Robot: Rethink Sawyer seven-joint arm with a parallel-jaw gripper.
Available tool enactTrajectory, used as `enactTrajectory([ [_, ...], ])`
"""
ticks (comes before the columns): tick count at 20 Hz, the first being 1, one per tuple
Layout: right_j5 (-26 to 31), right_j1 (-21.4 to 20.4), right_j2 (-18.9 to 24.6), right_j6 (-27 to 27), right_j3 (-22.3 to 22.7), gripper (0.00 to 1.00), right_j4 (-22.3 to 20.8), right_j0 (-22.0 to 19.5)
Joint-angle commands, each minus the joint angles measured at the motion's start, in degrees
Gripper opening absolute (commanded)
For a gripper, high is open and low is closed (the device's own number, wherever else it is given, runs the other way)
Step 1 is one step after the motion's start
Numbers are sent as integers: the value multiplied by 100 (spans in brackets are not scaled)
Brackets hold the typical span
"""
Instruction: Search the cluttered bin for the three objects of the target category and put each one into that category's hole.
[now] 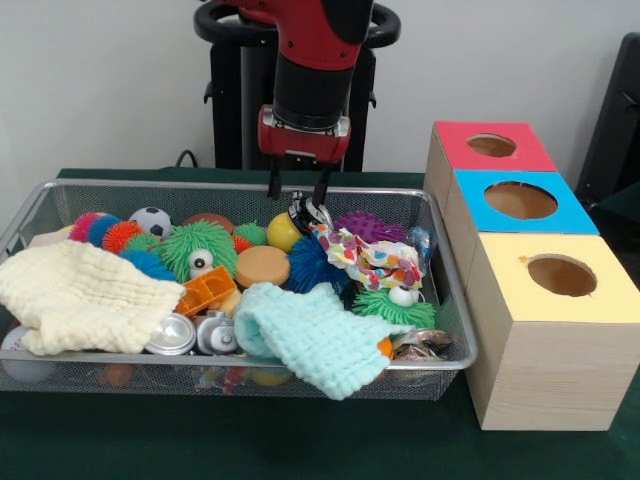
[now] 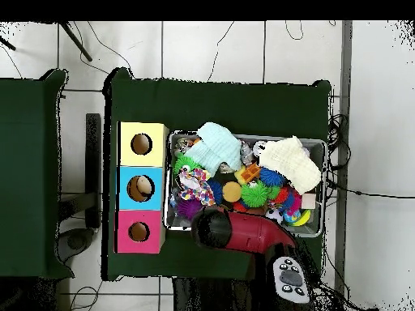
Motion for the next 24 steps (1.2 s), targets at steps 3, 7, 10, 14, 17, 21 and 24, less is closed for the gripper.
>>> enactTrajectory([
  [3,-551,134,237,1164,-281,100,258,10],
  [7,-643,167,210,1256,-230,100,310,68],
  [10,-697,188,215,1217,-218,100,287,41],
  [14,-852,133,243,1214,-127,100,278,-18],
  [17,-966,-44,371,1215,5,100,299,-94],
  [21,-597,-251,413,1083,-80,100,379,-74],
  [24,-423,-354,349,1038,-184,100,401,25],
])
